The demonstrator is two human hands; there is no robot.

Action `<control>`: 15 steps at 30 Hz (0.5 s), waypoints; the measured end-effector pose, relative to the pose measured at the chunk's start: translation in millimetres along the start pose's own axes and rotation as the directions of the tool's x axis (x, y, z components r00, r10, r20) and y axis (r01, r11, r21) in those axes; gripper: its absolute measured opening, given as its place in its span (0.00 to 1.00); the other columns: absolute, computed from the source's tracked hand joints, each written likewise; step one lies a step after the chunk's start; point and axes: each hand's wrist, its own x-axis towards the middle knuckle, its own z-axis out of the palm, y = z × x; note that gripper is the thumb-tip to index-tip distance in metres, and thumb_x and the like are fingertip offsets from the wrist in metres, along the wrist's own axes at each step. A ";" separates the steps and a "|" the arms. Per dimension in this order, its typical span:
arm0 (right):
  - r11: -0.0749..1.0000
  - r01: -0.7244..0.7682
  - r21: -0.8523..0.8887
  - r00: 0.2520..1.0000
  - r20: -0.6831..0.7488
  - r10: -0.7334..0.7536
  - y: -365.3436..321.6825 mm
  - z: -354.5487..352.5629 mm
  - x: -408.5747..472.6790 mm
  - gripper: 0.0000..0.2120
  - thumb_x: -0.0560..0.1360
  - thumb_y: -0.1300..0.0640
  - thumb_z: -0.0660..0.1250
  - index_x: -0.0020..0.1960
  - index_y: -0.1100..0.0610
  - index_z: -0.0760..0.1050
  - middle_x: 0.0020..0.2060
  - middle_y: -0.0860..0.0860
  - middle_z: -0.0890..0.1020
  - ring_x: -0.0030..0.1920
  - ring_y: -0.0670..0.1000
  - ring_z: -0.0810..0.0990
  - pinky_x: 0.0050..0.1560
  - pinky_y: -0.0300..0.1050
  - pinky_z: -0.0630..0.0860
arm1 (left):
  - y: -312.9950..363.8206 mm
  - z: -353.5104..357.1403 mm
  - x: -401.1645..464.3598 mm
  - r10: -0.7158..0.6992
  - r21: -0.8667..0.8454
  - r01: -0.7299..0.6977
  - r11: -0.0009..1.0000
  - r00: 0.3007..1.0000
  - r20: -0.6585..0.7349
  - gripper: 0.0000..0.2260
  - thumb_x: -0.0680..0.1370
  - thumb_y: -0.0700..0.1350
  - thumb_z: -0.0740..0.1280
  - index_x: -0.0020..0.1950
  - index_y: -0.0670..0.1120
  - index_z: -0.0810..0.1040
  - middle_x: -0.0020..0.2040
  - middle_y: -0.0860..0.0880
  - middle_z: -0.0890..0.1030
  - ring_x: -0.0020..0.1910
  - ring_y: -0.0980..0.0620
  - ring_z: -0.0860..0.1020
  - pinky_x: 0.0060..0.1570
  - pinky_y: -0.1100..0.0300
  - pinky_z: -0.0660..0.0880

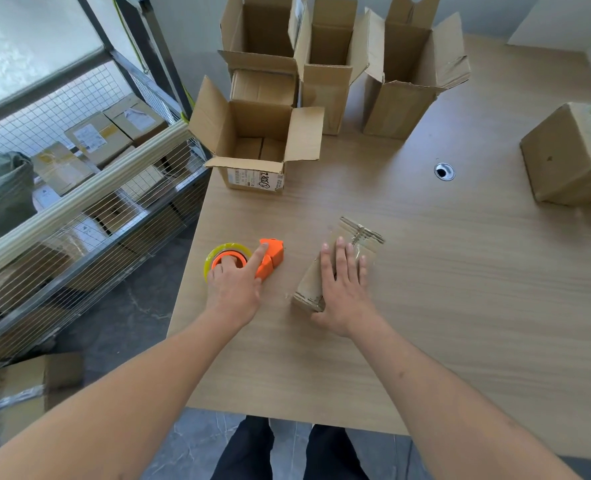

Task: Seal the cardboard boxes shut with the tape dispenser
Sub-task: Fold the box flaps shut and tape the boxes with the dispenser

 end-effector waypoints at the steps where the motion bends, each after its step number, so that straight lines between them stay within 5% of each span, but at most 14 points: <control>1: 1.000 0.007 -0.002 1.000 0.000 -0.007 1.3 -0.3 -1.1 0.69 0.66 0.38 0.76 0.78 0.58 0.23 0.76 0.61 0.25 0.77 0.63 0.26 0.78 0.64 0.33 | 3.5 -1.5 -2.4 -0.008 0.026 0.008 1.000 1.000 -0.024 0.31 0.81 0.52 0.65 0.81 0.63 0.54 0.61 0.39 0.69 0.59 0.37 0.71 0.64 0.42 0.67; 7: 0.999 0.028 -0.039 1.000 0.006 -0.027 6.1 -1.7 -7.2 0.67 0.69 0.41 0.77 0.79 0.57 0.25 0.77 0.60 0.26 0.78 0.62 0.28 0.79 0.62 0.35 | 18.5 -11.3 -9.6 0.033 0.082 -0.028 0.996 0.997 -0.064 0.31 0.78 0.53 0.69 0.79 0.54 0.63 0.63 0.38 0.70 0.58 0.36 0.73 0.62 0.44 0.67; 12: 0.995 0.087 -0.050 0.996 -0.026 -0.088 7.8 -7.9 -11.8 0.56 0.74 0.58 0.72 0.81 0.55 0.29 0.79 0.57 0.30 0.80 0.61 0.32 0.80 0.58 0.39 | 13.4 -16.5 -2.1 -0.032 0.047 0.030 0.998 0.998 0.052 0.39 0.80 0.51 0.68 0.82 0.60 0.46 0.53 0.45 0.75 0.55 0.42 0.77 0.63 0.48 0.68; 15: 0.987 0.153 -0.045 0.986 -0.058 -0.156 12.3 -10.2 -9.0 0.54 0.73 0.68 0.68 0.82 0.53 0.31 0.80 0.53 0.32 0.81 0.59 0.34 0.81 0.55 0.39 | 4.2 -14.3 -2.6 -0.018 -0.094 0.028 0.995 0.994 0.104 0.45 0.79 0.41 0.68 0.79 0.68 0.39 0.48 0.49 0.75 0.50 0.44 0.78 0.53 0.48 0.76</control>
